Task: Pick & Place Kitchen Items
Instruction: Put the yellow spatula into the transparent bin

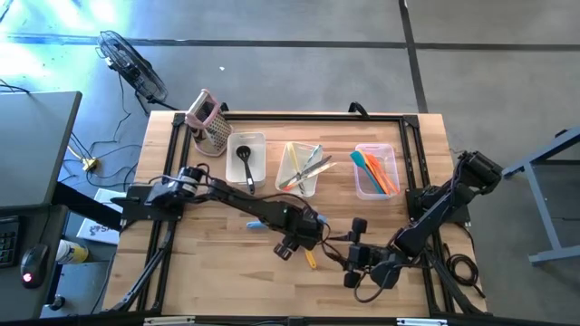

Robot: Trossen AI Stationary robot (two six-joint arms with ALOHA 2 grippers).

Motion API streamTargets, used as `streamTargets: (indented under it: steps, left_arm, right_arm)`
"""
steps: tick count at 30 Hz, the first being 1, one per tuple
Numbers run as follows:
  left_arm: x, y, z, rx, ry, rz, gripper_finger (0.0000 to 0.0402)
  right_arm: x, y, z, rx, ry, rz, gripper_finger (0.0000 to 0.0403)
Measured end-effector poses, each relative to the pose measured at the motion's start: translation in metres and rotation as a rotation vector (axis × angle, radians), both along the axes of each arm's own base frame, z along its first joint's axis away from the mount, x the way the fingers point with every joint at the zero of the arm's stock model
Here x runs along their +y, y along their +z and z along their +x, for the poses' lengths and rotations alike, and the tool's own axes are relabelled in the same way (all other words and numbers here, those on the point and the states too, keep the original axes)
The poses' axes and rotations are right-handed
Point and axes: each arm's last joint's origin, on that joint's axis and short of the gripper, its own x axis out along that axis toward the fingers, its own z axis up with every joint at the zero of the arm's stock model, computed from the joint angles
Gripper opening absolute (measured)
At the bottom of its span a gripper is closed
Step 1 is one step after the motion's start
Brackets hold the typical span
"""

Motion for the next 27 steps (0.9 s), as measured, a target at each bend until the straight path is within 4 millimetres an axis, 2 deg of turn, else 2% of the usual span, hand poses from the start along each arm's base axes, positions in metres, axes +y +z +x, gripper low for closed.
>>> streamTargets:
  steps: [5,13,18,27]
  left_arm:
    - [0.004,-0.002,0.000,0.024,0.027,-0.053,0.0148]
    - [0.003,-0.004,-0.002,0.044,0.027,-0.044,0.0021]
    - [0.002,-0.004,-0.002,0.049,0.051,-0.063,0.0021]
    - [-0.009,0.012,-0.005,0.029,0.070,0.002,0.0020]
  right_arm:
    - [-0.001,0.000,0.001,0.003,0.003,0.006,0.0187]
    - [-0.001,0.000,0.001,0.004,0.002,0.004,0.0187]
    - [-0.001,0.000,0.001,0.001,-0.003,0.001,0.0187]
    - [-0.001,0.000,0.001,0.000,-0.003,0.003,0.0187]
